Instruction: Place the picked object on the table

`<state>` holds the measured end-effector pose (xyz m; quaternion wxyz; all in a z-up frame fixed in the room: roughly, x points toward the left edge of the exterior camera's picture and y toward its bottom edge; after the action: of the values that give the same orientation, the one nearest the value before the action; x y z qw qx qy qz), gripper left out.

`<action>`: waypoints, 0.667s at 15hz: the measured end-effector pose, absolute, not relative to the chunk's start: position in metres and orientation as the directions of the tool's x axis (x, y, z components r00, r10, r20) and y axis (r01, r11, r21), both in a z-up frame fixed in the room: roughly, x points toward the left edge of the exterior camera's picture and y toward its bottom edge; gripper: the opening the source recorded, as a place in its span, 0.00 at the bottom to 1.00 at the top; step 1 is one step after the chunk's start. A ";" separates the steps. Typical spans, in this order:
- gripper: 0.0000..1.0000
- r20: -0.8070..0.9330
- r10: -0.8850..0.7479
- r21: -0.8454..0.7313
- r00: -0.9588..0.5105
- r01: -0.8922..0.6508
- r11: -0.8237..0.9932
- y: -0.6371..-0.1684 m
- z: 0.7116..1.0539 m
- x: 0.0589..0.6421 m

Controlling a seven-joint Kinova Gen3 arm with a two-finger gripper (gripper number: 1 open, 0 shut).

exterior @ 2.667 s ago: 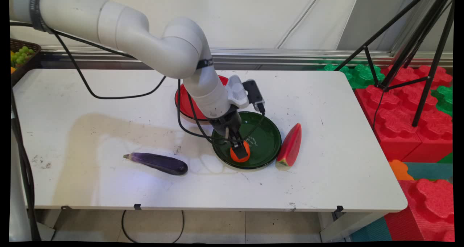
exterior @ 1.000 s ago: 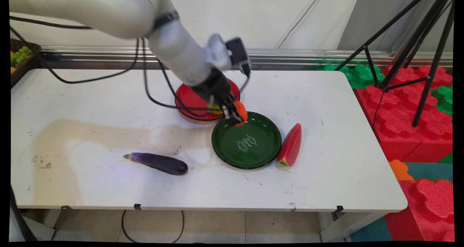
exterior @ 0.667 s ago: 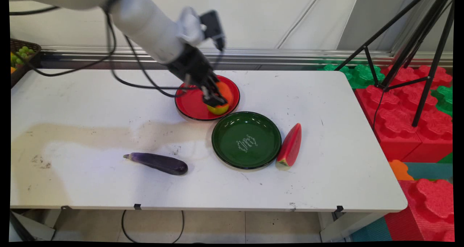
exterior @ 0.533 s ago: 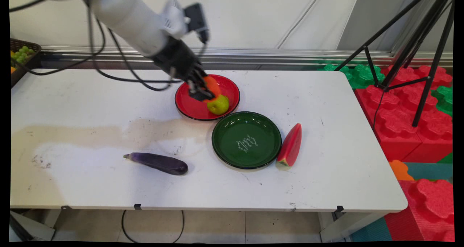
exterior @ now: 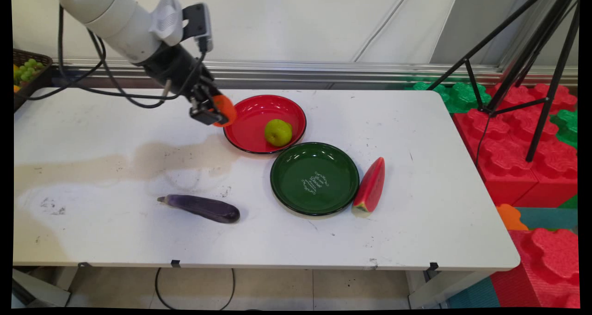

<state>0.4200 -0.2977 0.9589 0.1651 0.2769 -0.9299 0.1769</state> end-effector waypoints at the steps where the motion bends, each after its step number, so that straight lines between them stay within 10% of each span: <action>1: 0.00 0.400 -0.459 -0.237 -0.793 -0.574 0.784 -0.298 0.957 0.425; 10: 0.00 0.318 -0.507 -0.213 -0.801 -0.581 0.785 -0.315 0.903 0.463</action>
<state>0.4627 -0.3146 0.9033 0.1228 0.2904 -0.9368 0.1517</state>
